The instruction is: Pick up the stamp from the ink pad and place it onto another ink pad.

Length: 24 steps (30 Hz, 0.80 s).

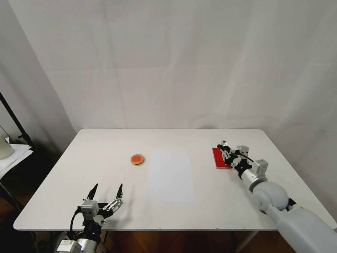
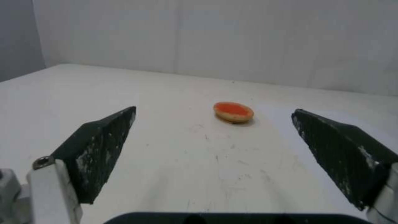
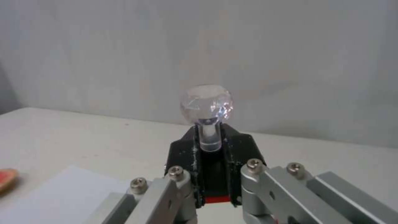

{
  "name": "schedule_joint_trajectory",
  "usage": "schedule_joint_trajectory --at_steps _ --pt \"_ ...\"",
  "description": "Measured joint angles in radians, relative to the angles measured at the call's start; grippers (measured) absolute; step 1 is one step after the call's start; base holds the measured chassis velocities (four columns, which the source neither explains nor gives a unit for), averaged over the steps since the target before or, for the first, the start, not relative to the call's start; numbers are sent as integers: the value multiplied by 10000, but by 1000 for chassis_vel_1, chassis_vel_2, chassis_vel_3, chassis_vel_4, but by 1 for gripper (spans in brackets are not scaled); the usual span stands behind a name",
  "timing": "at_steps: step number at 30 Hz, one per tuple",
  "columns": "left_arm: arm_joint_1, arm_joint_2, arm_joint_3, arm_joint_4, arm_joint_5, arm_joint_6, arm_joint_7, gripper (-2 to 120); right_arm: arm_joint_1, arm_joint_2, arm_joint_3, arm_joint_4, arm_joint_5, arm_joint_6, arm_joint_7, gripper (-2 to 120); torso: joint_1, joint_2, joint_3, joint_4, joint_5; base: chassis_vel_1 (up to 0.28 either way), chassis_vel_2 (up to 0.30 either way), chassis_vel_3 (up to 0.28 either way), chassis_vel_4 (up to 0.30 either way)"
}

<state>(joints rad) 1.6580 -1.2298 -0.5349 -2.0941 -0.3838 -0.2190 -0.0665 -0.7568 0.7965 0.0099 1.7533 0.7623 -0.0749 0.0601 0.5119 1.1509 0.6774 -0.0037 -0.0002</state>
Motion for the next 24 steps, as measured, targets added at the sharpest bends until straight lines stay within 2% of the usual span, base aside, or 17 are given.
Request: schedule_joint_trajectory --at_steps 2,3,4,7,8,11,16,24 --pt "-1 0 0 0 0 0 0 100 738 2 -957 -1 -49 99 -310 10 0 0 0 1 0 0 0 0 0" --pt "-1 0 0 0 0 0 0 100 738 2 -957 -1 -49 99 -310 10 0 0 0 1 0 0 0 0 0" --pt "0 0 0 0 0 0 0 100 1113 61 -1451 -43 -58 142 -400 10 0 0 0 1 0 0 0 0 0" --pt "-1 0 0 0 0 0 0 100 2150 507 -3044 -478 -62 310 -523 10 0 0 0 2 -2 0 0 0 0" --pt "-1 0 0 0 0 0 0 100 2150 507 -3044 -478 -62 310 -523 10 0 0 0 2 -2 0 0 0 0" --pt "0 0 0 0 0 0 0 100 2740 1057 -4291 -1194 18 272 -323 10 1 0 1 2 1 0 0 0 0" --pt "-1 0 1 0 0 0 0 100 2925 1505 -4929 -1888 257 7 4 10 1 0 1 0 1 0 0 0 0" --pt "-1 0 0 0 0 0 0 100 2989 1680 -5151 -2260 342 9 48 10 0 1 -1 -1 0 0 0 0 0"
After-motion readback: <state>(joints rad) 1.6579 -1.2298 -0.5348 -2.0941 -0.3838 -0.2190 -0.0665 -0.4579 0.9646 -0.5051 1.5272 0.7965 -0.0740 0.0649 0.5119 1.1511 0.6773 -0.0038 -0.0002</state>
